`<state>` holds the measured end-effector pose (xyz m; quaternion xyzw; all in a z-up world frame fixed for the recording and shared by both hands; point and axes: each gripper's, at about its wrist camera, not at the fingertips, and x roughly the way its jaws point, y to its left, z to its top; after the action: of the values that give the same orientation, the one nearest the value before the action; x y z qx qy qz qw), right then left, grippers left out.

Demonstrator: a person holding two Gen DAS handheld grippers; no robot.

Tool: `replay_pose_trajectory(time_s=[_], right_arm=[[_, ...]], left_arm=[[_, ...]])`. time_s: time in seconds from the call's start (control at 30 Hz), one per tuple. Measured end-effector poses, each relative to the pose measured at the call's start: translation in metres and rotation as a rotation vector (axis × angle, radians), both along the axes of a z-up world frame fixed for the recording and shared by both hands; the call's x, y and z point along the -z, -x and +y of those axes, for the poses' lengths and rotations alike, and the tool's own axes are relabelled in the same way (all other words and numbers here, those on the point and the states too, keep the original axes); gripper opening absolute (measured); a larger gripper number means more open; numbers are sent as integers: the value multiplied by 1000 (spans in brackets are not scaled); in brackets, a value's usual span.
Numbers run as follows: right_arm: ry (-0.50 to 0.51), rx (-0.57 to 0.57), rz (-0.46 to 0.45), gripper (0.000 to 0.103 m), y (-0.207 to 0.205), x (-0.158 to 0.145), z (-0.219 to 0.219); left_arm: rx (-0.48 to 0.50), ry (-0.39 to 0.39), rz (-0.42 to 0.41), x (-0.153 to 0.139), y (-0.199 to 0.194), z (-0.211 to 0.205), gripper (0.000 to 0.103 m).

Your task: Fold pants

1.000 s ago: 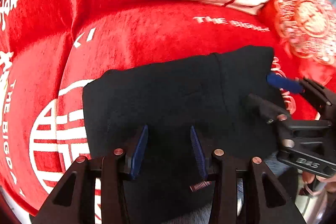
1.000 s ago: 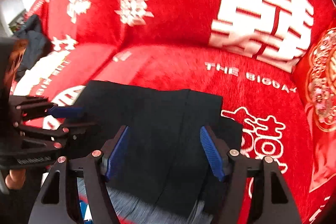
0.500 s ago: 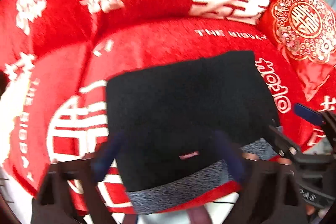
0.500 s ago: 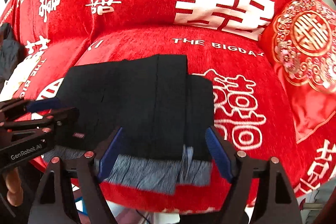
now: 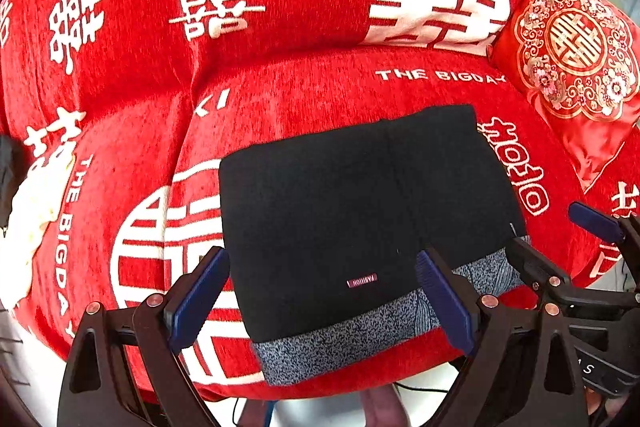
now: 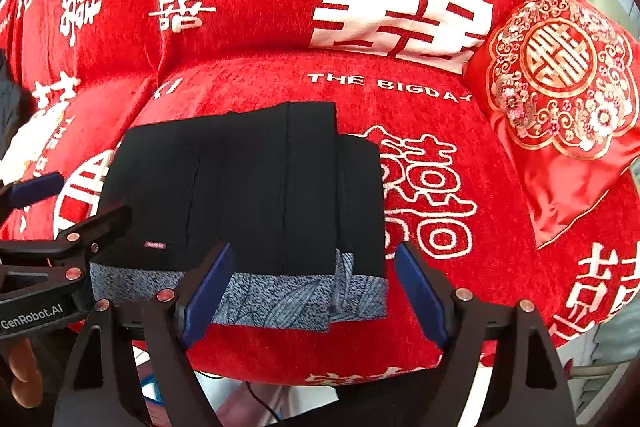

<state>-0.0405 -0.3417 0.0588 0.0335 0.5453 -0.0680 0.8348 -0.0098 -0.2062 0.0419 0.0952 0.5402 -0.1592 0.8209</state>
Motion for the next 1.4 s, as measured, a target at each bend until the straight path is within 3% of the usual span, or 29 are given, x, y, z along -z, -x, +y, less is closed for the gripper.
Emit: replay_pose_trajectory(time_s=[0.4,0.63,0.77,0.97,1.4], right_arm=[[5,-9,54,85,8,8,5],[3,-16,61,85,8,10,10],[2,-24,60,85,9,10,11],[-3,-35,58,85,9,8,13],[-12,-48,50,85,6,6,16]], left_arm=[[10,-50,47,15,13,4,95],[18,-12,60,17,18,12,95],[20,-68,101,27,21,11,95],[54,-111,56,25,30,3,95],[50,-111,66,26,27,5,95]])
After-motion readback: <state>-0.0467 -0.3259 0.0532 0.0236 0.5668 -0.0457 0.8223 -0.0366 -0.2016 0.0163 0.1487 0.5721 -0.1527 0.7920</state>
